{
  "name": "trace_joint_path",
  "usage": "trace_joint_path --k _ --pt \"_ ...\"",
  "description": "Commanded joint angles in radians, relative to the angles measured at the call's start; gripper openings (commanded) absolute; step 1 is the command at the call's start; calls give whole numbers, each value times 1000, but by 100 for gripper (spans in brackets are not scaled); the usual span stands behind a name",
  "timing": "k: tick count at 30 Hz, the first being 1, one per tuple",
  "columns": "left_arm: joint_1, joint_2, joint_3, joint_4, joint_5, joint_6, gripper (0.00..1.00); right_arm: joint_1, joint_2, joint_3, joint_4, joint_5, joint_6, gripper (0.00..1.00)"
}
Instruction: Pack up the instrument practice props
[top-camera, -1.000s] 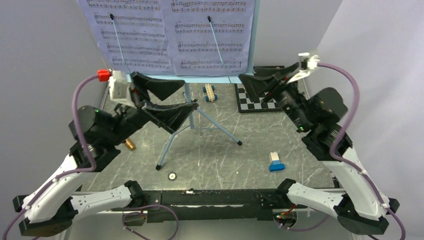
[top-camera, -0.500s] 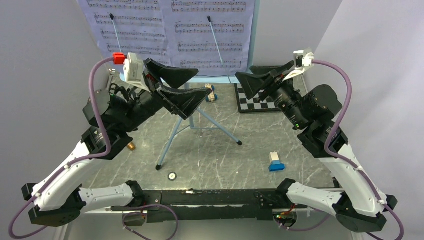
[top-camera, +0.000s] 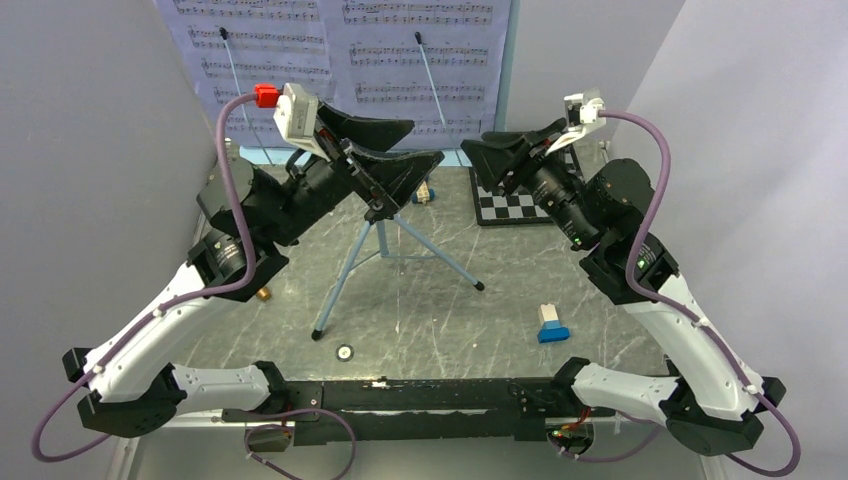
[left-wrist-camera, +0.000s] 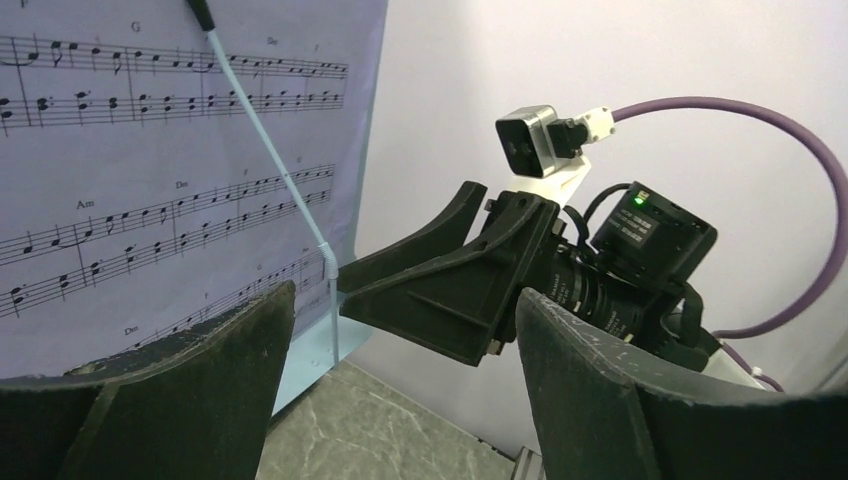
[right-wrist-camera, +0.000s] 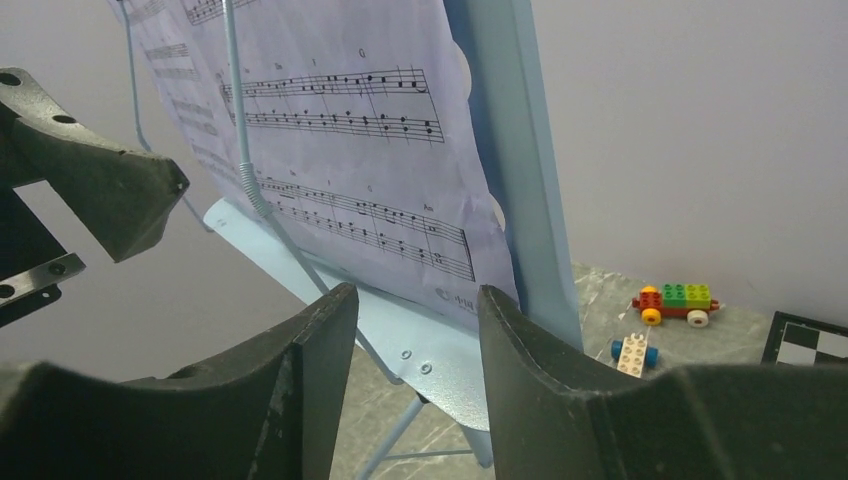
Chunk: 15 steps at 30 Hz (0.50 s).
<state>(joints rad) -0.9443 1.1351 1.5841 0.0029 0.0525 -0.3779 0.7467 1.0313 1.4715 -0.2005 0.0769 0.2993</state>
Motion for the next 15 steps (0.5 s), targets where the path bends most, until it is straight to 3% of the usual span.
trace_joint_path --k 1,9,15 --pt "-4 13 27 42 -49 30 84 0 1 34 54 -3 7 50" --pt "-4 40 47 51 -101 59 83 0 -26 -12 68 44 4 54" --pt "-2 86 95 42 -98 79 78 0 10 17 60 12 -3 38"
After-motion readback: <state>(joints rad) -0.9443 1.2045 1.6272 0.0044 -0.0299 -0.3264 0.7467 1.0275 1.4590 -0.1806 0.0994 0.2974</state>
